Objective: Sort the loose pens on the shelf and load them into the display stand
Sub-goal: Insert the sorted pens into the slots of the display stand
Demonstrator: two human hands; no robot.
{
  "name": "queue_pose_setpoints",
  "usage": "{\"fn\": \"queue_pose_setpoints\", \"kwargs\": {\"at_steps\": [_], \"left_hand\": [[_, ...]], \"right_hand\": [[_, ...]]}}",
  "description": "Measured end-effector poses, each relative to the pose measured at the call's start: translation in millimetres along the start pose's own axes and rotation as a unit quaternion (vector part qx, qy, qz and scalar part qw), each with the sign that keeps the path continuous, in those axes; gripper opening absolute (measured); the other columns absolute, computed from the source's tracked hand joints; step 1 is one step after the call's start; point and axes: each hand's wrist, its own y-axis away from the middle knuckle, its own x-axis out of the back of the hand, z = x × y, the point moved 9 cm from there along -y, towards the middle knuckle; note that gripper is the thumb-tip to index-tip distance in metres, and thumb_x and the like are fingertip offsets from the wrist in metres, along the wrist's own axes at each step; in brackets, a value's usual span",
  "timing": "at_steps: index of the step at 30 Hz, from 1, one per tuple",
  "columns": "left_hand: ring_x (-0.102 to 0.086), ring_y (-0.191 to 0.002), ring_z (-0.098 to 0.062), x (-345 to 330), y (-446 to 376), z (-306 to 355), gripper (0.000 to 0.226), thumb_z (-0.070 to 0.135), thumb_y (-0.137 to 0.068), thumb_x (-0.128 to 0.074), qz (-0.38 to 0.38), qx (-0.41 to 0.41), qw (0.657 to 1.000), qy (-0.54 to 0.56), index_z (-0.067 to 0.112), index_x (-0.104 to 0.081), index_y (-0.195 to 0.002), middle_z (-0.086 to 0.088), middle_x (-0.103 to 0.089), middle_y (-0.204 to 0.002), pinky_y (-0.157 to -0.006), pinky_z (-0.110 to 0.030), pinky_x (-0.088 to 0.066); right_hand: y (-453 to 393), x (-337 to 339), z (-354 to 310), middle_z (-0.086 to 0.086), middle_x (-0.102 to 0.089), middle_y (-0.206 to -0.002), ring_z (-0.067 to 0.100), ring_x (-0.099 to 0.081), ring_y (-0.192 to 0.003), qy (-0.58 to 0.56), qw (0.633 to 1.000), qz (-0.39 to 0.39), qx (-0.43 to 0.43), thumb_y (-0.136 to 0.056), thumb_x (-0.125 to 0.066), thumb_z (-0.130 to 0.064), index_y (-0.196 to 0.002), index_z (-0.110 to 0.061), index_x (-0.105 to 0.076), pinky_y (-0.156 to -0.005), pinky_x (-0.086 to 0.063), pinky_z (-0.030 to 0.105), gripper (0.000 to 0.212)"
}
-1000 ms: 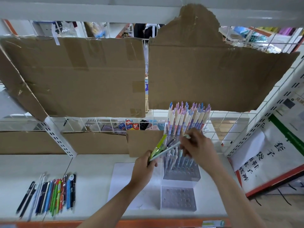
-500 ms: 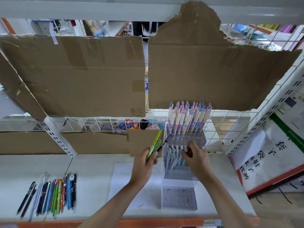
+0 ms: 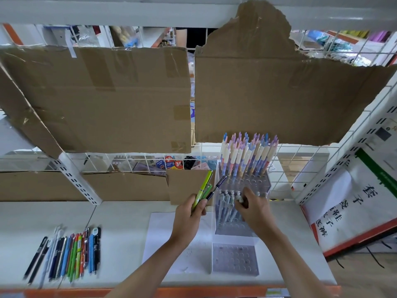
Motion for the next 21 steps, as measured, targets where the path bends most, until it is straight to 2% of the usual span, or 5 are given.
{"fn": "queue_pose_setpoints", "kwargs": {"at_steps": [3,9,14,17,21], "left_hand": [[-0.049,-0.052,0.003,-1,0,-2,0.024,0.015,-0.096,-0.05,0.0,0.0,1.0,-0.006,0.02,-0.052,-0.073,0.007,-0.056,-0.062,-0.052,-0.009,-0.034],[-0.048,-0.051,0.001,-4,-1,-4,0.025,0.016,-0.096,-0.05,-0.002,0.0,1.0,-0.007,0.022,-0.052,-0.072,0.005,-0.056,-0.062,-0.051,-0.011,-0.033],[-0.048,-0.052,0.0,-4,0,-6,0.024,0.016,-0.096,-0.05,-0.005,-0.001,1.0,-0.006,0.022,-0.052,-0.073,0.005,-0.057,-0.063,-0.052,-0.011,-0.033],[-0.047,-0.051,0.0,-3,0,-5,0.024,0.016,-0.096,-0.05,-0.004,-0.003,1.0,-0.001,0.021,-0.053,-0.073,0.006,-0.057,-0.062,-0.051,-0.011,-0.033],[-0.043,-0.047,-0.001,-5,0,-2,0.026,0.015,-0.096,-0.05,-0.01,-0.004,1.0,0.009,0.018,-0.052,-0.07,0.013,-0.053,-0.052,-0.05,-0.012,-0.03]], "right_hand": [[2,-15,10,0.006,-0.057,-0.074,0.018,-0.062,-0.055,0.009,0.999,-0.038,-0.037,-0.093,-0.057,-0.015,-0.088,-0.012,-0.04,-0.055,-0.052,0.027,0.019],[6,-34,15,0.014,-0.067,-0.082,0.025,-0.067,-0.063,0.009,0.997,-0.038,-0.063,-0.094,-0.056,-0.018,-0.093,-0.014,-0.039,-0.064,-0.057,0.041,0.018],[6,-33,21,0.013,-0.065,-0.085,0.024,-0.067,-0.065,-0.002,0.996,-0.032,-0.083,-0.094,-0.056,-0.024,-0.103,-0.01,-0.043,-0.067,-0.057,0.04,0.022],[8,-29,25,0.014,-0.068,-0.084,0.028,-0.067,-0.067,-0.005,0.996,-0.029,-0.088,-0.092,-0.058,-0.027,-0.097,-0.011,-0.042,-0.067,-0.057,0.043,0.023],[12,-14,18,0.009,-0.067,-0.076,0.028,-0.065,-0.067,-0.015,0.998,-0.003,-0.063,-0.091,-0.059,-0.025,-0.095,-0.012,-0.045,-0.064,-0.054,0.034,0.019]]}}
